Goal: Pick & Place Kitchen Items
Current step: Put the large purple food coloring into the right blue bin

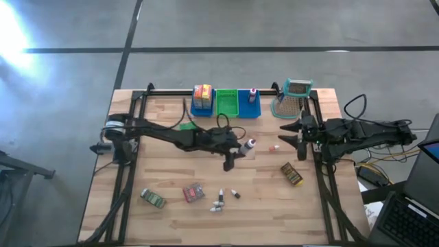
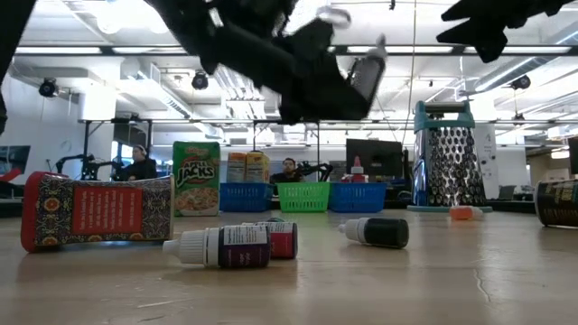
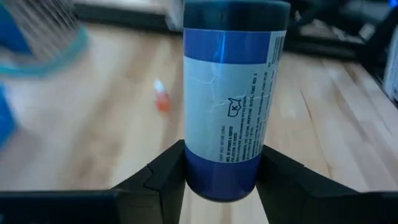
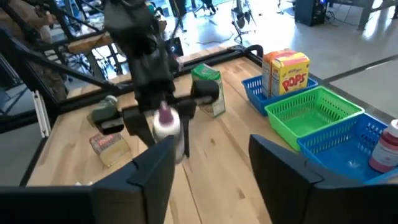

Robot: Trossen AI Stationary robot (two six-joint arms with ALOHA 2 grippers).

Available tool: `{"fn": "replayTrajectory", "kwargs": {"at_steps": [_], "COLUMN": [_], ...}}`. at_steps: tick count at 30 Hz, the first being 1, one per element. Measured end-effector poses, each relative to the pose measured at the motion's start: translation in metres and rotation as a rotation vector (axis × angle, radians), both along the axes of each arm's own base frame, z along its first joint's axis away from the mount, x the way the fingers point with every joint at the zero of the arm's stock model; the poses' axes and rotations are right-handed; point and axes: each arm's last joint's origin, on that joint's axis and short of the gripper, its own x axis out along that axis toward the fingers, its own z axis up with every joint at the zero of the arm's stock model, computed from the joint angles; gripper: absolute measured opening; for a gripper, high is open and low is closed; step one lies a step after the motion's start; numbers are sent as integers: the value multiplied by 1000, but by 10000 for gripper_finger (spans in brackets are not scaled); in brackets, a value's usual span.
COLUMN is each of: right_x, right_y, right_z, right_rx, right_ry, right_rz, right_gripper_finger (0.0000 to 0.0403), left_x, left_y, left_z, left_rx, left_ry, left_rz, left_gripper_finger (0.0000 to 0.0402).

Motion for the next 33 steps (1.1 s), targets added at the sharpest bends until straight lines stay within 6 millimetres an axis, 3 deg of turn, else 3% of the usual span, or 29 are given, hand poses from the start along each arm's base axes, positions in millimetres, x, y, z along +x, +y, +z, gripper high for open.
{"fn": "replayTrajectory", "kwargs": {"at_steps": [8,14,19,27,33], "right_x": [22,47,67,97,119], "right_y": [3,9,12,14,17], "right_z": [4,11,2,-1,1], "right_rx": [-5,-27,-29,-73,-82], "right_ry": [-44,-148,-123,-211,-144], "right_rz": [6,106,126,123,132], "right_gripper_finger": [239,258,266,269,248], "left_x": [-38,-69,-87,-91,-91], "left_y": [-26,-26,-24,-26,-26], "left_z": [35,39,34,29,31], "left_rx": [189,172,138,62,28], "left_ry": [-71,-82,-81,-73,-93], "left_rz": [133,213,225,138,132], "left_gripper_finger": [169,171,171,172,172]}}
